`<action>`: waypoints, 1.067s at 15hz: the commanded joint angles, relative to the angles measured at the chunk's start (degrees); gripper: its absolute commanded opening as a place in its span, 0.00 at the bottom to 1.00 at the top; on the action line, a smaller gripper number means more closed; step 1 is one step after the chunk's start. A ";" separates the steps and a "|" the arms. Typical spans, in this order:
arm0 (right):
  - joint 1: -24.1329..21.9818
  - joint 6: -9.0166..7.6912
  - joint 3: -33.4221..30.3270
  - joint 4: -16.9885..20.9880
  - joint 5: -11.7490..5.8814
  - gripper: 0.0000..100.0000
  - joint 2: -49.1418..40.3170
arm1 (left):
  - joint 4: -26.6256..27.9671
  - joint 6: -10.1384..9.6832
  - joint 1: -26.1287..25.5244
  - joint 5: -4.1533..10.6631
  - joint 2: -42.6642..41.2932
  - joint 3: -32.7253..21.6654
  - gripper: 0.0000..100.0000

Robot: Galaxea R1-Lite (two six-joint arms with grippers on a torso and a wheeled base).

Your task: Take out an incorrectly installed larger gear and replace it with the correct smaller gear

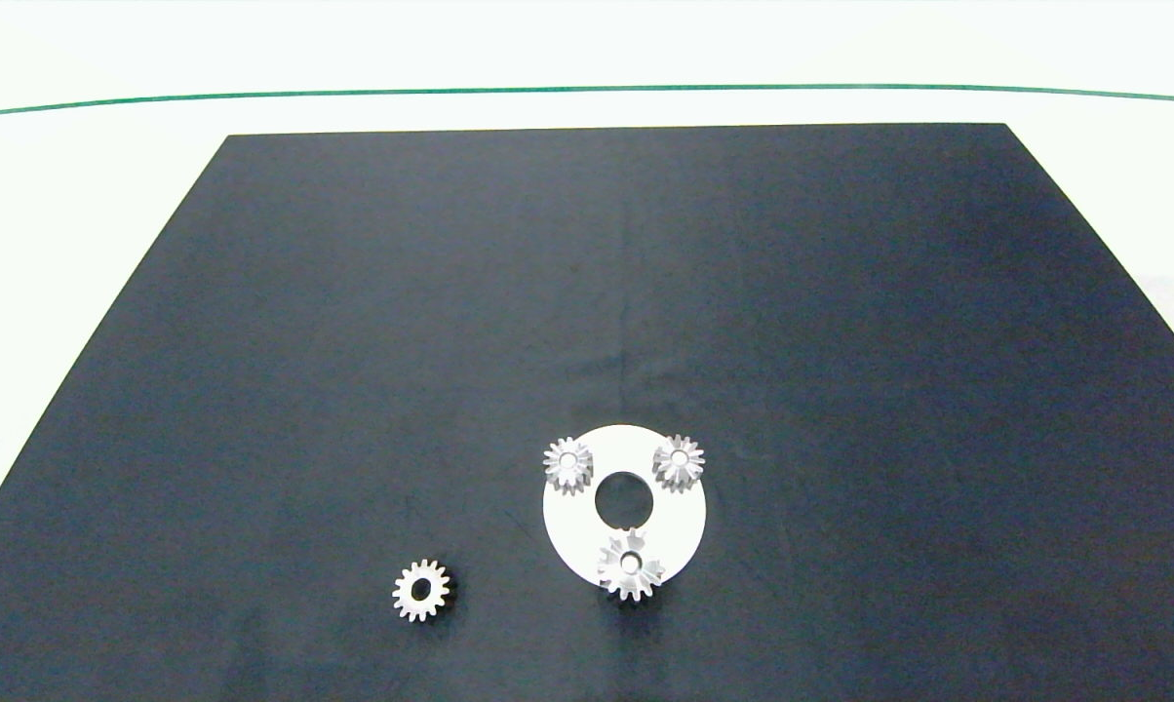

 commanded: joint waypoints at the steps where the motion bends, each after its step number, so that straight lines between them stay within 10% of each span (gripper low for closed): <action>1: 0.10 -0.43 -15.53 2.26 0.03 1.00 14.87 | 2.67 -0.02 2.95 0.13 18.60 -18.05 1.00; 6: 0.01 -3.07 -39.00 9.38 -0.23 1.00 38.51 | 28.86 0.16 8.05 0.13 43.65 -51.45 1.00; 9: 0.37 -3.07 -47.61 19.22 0.03 1.00 46.86 | 32.99 -0.20 7.96 0.04 51.38 -54.52 1.00; 13: 3.00 -2.63 -44.97 20.36 0.30 1.00 51.70 | 32.73 -3.45 7.78 0.13 56.48 -53.29 1.00; 16: 3.71 -2.63 -44.97 20.36 -0.14 1.00 55.13 | 32.91 1.39 7.78 0.48 56.39 -52.41 1.00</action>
